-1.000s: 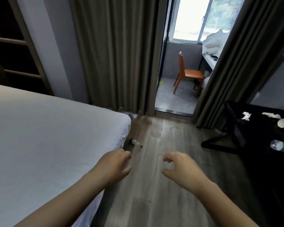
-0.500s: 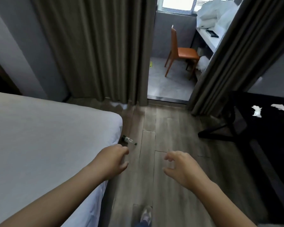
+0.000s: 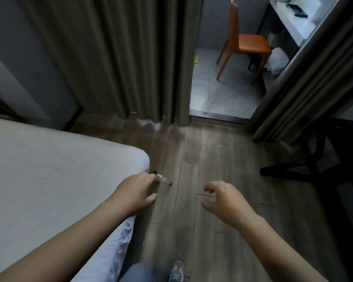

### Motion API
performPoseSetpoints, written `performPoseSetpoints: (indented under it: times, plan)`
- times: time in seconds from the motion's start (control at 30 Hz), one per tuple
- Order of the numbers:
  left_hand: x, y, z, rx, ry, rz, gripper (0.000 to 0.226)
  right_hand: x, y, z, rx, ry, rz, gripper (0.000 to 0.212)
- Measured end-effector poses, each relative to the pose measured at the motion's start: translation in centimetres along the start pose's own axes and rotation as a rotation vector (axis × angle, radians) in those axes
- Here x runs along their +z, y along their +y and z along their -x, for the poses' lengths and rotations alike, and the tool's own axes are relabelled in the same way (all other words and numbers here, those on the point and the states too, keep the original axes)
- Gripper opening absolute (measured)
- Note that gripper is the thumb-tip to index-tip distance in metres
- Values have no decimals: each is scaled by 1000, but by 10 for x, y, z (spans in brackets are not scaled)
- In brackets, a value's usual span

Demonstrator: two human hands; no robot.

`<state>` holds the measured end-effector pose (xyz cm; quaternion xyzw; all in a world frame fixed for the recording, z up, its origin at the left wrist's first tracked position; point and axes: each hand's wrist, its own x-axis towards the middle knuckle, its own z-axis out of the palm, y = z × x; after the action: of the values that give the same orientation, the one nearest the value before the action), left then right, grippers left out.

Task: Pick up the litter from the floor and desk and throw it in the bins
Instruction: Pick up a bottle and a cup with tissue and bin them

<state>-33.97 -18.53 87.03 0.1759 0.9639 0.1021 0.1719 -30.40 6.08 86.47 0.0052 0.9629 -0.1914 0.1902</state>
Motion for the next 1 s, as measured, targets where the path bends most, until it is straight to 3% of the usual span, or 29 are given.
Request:
performPoseSetpoints:
  times: [0.27, 0.5, 0.7, 1.0]
  plan:
    - [9, -60, -135, -18, -85, -25, 45, 5, 8, -129, 50, -102, 7, 48]
    - [64, -116, -264, -10, -203, -6, 39, 49, 27, -248, 133, -135, -10, 47]
    - [151, -150, -358, -52, -265, -4, 36, 112, 71, -341, 150, -148, -27, 48]
    - [341, -189, -458, -180, -289, 49, 44, 244, 156, -457, 124, -149, -59, 47]
